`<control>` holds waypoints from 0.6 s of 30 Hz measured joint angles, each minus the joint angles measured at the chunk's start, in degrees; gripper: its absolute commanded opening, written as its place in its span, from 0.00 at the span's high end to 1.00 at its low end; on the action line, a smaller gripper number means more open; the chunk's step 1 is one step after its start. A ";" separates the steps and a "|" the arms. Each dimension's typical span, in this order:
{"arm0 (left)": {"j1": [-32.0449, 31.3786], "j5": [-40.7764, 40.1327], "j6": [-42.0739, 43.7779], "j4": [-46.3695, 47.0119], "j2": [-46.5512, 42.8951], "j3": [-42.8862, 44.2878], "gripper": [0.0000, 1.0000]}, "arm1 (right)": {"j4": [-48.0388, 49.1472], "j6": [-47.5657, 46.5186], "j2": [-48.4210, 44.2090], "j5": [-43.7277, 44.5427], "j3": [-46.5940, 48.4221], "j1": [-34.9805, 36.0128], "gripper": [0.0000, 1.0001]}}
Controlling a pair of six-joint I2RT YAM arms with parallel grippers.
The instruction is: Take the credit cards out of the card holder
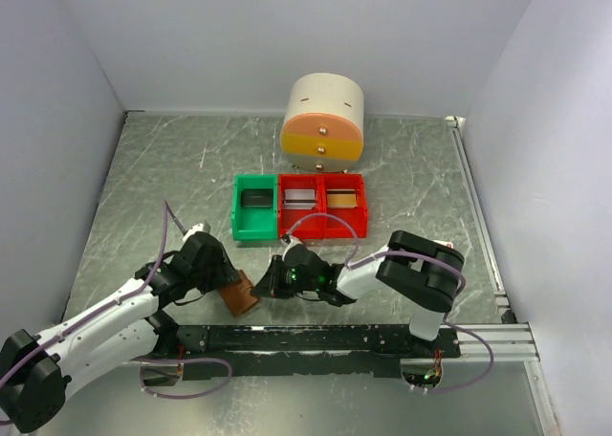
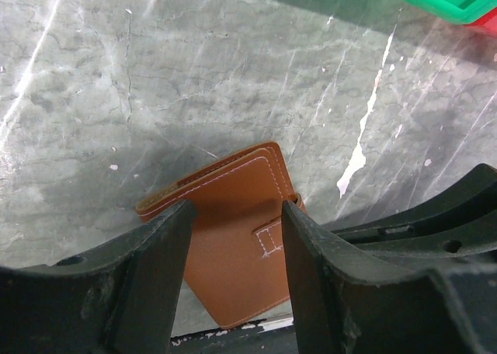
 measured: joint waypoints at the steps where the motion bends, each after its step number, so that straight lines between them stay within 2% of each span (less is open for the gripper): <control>1: 0.00 0.02 0.11 0.09 0.00 0.00 0.36 | -0.09 -0.15 -0.31 0.26 -0.02 0.04 1.00; 8: -0.07 0.55 1.70 0.15 1.07 1.44 0.23 | -2.43 -1.53 -4.39 2.82 -0.02 0.11 1.00; 9: -0.07 0.59 2.16 0.07 1.07 1.88 0.13 | -2.97 -1.64 -5.03 3.21 -0.04 0.11 1.00; 11: -0.09 0.66 3.41 -0.22 1.01 2.93 0.05 | -5.40 -1.92 -7.23 4.79 -0.31 0.11 1.00; 18: -0.09 0.96 7.65 -1.11 -0.57 8.15 0.00 | -19.23 -4.26 -18.21 11.74 -1.18 0.11 1.00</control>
